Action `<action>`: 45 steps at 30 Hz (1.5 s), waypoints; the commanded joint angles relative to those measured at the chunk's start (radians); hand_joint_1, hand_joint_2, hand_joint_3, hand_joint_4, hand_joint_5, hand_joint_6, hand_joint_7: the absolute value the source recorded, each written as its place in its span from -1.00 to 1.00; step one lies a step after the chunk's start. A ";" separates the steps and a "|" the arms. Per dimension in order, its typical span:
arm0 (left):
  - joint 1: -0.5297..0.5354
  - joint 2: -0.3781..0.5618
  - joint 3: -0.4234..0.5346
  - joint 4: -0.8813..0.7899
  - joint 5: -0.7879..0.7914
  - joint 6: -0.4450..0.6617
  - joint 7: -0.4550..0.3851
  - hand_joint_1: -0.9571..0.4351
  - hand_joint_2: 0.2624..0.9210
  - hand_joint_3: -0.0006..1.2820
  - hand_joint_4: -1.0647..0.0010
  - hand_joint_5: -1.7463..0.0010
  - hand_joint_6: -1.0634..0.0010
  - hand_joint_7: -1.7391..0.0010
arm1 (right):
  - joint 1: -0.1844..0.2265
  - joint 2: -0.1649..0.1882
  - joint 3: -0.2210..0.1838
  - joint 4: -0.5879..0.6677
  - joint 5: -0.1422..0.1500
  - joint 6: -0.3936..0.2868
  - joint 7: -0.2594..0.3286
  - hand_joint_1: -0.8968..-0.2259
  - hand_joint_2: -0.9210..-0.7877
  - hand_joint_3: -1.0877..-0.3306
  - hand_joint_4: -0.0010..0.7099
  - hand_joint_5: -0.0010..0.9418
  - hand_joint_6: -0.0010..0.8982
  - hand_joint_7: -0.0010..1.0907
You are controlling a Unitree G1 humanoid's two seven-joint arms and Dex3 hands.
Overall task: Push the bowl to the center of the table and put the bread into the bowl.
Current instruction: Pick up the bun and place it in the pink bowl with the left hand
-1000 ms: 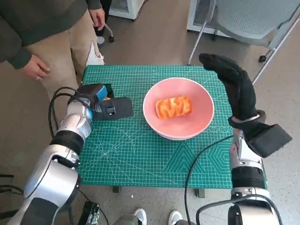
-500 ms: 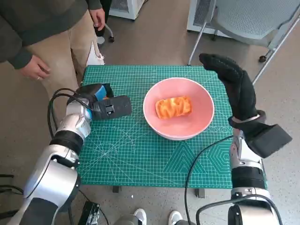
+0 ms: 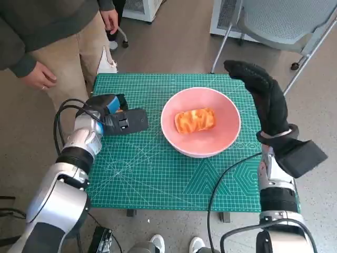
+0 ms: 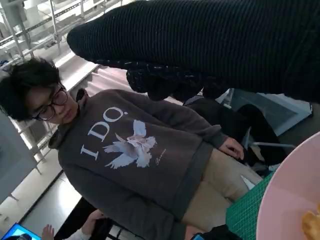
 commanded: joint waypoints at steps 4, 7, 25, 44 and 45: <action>0.021 -0.002 -0.001 0.012 0.000 -0.001 -0.027 0.38 0.99 -0.90 -0.37 -0.29 -0.14 -0.37 | 0.013 -0.002 0.002 0.011 -0.001 0.006 -0.003 -0.45 -1.00 -0.28 -0.45 -1.00 -1.00 -0.04; 0.016 0.000 0.004 0.009 -0.004 0.000 -0.030 0.38 0.99 -0.91 -0.37 -0.27 -0.14 -0.39 | 0.013 -0.001 0.002 0.009 0.002 0.007 0.000 -0.45 -1.00 -0.28 -0.45 -1.00 -1.00 -0.04; -0.075 0.063 0.075 -0.128 -0.054 -0.020 -0.024 0.38 0.95 -0.92 -0.43 -0.27 -0.22 -0.30 | 0.009 0.005 0.006 0.012 0.009 0.014 0.007 -0.47 -1.00 -0.28 -0.45 -1.00 -1.00 -0.04; 0.030 0.166 0.179 -0.556 -0.085 -0.063 -0.034 0.38 0.93 -0.92 -0.39 -0.46 -0.41 0.01 | -0.005 0.019 0.005 0.034 0.017 0.015 0.021 -0.48 -1.00 -0.27 -0.45 -1.00 -1.00 -0.04; 0.034 0.167 0.181 -0.563 -0.085 -0.066 -0.034 0.38 0.93 -0.92 -0.40 -0.45 -0.41 0.01 | -0.005 0.020 0.005 0.035 0.015 0.014 0.020 -0.48 -1.00 -0.27 -0.45 -1.00 -1.00 -0.04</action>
